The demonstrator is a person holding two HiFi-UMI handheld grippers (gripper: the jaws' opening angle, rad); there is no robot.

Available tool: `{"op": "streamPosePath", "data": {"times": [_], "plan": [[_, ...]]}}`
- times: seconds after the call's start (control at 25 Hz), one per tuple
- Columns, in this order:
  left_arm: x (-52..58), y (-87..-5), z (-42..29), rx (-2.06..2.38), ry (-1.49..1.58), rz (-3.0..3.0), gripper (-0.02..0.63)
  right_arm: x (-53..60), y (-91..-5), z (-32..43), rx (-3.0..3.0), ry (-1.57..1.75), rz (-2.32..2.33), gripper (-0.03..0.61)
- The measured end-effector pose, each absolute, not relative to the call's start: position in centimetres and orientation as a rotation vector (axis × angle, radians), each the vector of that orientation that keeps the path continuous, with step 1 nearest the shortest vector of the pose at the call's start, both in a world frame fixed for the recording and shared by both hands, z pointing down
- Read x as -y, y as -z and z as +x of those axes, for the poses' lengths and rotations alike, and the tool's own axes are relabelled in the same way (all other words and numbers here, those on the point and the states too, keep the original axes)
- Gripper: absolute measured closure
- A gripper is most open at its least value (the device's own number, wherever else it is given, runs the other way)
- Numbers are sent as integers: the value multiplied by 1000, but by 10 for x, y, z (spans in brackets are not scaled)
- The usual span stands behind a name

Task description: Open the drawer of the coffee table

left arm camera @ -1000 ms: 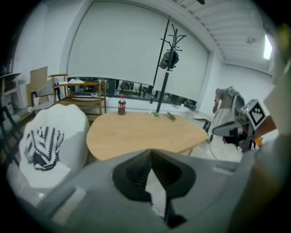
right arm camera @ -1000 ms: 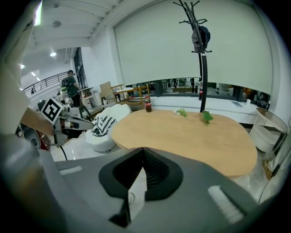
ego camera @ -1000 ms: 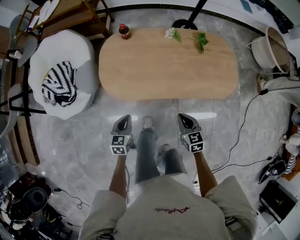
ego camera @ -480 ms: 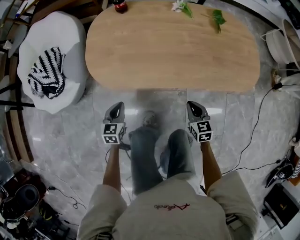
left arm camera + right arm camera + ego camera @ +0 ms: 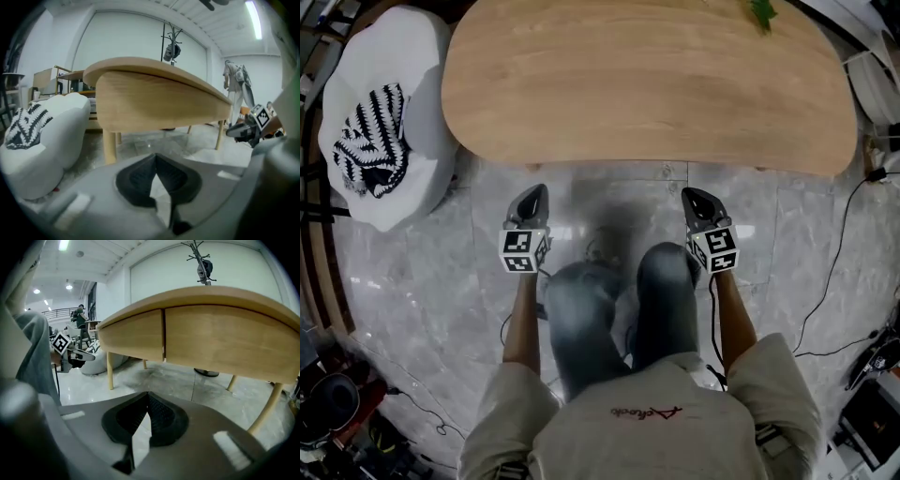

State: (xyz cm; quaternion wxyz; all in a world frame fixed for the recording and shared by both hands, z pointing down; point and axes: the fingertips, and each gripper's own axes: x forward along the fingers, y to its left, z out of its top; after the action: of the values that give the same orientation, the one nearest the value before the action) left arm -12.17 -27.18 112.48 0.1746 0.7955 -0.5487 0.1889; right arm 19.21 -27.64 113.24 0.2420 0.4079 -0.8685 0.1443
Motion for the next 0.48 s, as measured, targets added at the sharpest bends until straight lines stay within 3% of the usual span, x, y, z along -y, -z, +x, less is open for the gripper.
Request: {"op": "streamPosePath", "data": {"times": [0.48], "plan": [[268, -1160, -105, 1571, -414, 2328, 614, 294, -1163, 204, 2496, -305, 1199, 574]]}}
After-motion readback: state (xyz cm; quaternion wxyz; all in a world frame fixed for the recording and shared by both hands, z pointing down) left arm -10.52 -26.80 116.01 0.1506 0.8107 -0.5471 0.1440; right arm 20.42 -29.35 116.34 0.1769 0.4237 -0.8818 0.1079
